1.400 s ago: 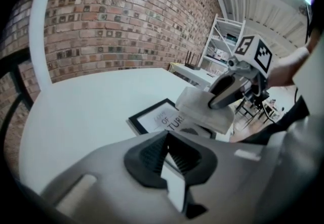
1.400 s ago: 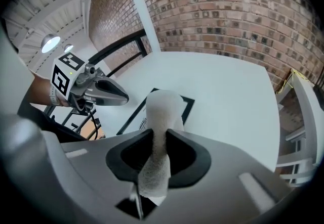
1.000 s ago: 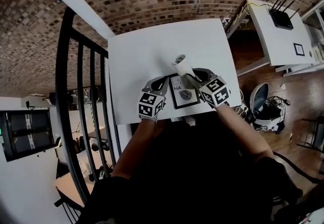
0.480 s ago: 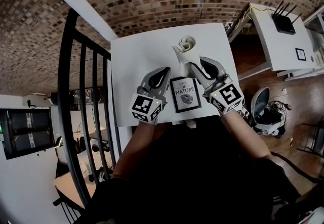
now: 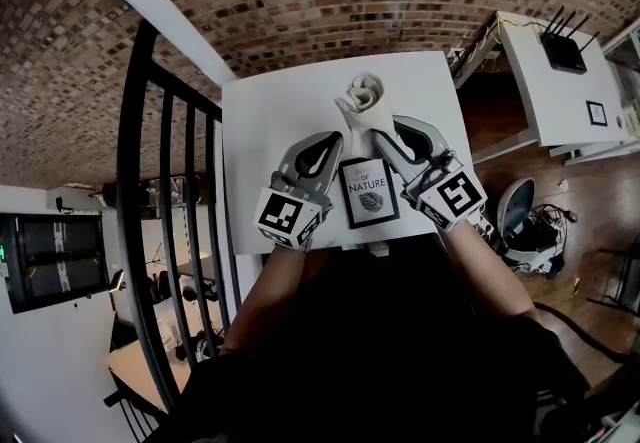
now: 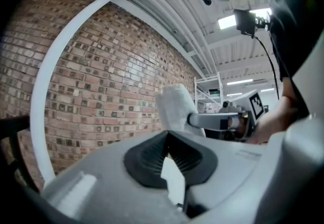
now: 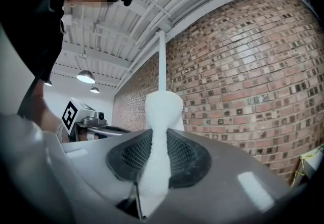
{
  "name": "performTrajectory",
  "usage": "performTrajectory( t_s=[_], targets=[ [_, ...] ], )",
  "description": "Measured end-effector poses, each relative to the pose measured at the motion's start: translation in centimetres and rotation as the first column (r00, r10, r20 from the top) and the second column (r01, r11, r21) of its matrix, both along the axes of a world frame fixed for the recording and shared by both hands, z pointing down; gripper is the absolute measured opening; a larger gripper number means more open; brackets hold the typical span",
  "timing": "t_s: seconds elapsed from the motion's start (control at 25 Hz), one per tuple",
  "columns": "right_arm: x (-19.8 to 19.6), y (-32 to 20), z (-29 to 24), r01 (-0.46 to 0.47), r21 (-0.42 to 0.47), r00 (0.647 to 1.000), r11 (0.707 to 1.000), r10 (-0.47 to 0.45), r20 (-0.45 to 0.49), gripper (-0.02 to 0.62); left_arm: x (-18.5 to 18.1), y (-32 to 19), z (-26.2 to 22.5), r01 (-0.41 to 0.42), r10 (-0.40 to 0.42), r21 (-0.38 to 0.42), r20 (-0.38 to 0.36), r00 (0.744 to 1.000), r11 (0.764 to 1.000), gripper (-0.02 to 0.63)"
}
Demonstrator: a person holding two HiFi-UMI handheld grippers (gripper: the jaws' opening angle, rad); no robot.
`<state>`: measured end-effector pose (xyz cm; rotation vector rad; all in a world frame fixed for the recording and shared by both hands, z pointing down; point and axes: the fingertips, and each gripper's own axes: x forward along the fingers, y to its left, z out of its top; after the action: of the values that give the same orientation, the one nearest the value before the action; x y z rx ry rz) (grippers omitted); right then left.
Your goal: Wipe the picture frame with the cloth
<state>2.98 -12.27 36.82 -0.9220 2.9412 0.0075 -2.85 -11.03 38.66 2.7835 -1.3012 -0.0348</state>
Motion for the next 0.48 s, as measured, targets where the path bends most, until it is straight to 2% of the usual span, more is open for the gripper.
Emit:
performTrajectory(
  t_s=[0.48],
  targets=[
    [-0.1,-0.4,1.2,-0.014,-0.023,1.000,1.000,0.014,-0.012,0.084,0.4,-0.7,0.8,-0.025,0.025,-0.027,0.002,1.000,0.999,0.000]
  ],
)
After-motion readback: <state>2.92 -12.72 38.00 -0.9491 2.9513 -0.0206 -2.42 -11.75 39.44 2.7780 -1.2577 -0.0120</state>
